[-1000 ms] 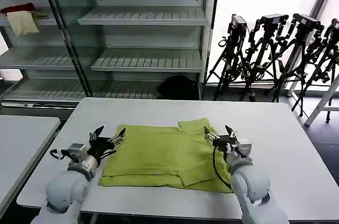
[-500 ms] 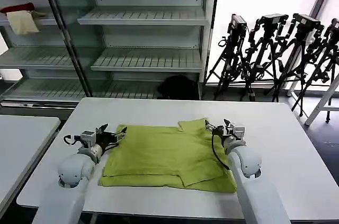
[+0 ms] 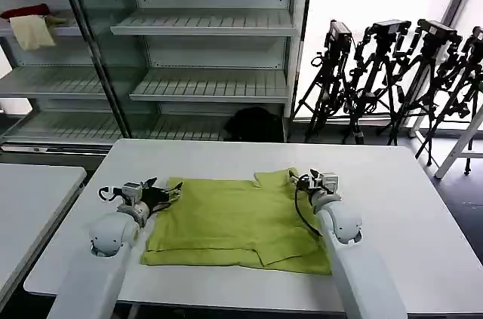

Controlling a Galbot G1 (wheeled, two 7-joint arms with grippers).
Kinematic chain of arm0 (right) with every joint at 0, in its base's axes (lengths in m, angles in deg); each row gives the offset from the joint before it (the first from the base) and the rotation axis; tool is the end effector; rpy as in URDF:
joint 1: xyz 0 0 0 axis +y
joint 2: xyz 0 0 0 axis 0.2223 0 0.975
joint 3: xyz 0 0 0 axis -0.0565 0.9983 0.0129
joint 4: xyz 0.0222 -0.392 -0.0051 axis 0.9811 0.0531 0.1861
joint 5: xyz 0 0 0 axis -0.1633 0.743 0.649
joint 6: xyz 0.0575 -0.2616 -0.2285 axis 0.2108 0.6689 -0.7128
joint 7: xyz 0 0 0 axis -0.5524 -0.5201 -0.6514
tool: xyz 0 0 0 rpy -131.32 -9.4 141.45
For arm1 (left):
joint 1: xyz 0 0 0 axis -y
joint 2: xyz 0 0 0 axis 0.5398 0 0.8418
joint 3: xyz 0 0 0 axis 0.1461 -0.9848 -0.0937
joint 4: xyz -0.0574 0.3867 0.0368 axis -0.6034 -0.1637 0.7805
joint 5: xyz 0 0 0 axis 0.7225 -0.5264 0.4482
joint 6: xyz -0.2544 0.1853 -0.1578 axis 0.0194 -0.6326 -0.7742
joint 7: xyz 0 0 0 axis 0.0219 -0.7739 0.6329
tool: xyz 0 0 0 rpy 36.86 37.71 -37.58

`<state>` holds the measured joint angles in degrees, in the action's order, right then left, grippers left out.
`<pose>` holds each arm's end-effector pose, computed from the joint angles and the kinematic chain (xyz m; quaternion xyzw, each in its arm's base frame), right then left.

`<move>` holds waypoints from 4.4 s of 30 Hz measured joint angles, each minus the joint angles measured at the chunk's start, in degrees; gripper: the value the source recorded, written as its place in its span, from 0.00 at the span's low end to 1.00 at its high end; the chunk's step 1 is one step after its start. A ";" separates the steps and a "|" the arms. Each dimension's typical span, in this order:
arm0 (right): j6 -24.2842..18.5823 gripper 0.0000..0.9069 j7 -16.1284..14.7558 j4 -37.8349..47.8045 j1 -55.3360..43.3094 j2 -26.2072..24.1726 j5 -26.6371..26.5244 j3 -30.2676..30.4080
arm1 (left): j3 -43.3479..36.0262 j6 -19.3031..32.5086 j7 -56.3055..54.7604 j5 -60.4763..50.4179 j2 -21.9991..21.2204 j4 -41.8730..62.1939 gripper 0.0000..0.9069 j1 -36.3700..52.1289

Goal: Fold and organize the clothes.

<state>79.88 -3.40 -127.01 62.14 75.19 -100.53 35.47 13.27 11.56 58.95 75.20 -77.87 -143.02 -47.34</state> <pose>0.4410 -0.0115 -0.3174 0.0669 -0.9737 0.0073 0.2176 0.4116 0.1166 -0.3192 -0.0795 -0.9675 -0.0535 0.2341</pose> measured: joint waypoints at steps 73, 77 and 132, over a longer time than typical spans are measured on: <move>-0.39 0.00 -1.16 -33.37 29.69 -3.94 -4.33 -5.15 | 12.26 0.99 5.35 7.39 -0.18 -22.53 0.00 -23.17; -0.42 0.00 -1.81 -34.37 31.92 -3.47 -2.79 -5.55 | 13.03 1.17 5.60 6.86 -0.45 -23.62 0.01 -25.52; -8.44 1.00 -2.30 -41.39 28.95 -1.91 0.66 -14.95 | 12.10 4.11 -9.24 3.34 -8.55 -30.87 0.48 -35.11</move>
<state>71.44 -5.70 -168.40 91.10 73.28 -99.87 20.52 25.37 15.67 49.72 78.53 -86.42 -173.89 -82.46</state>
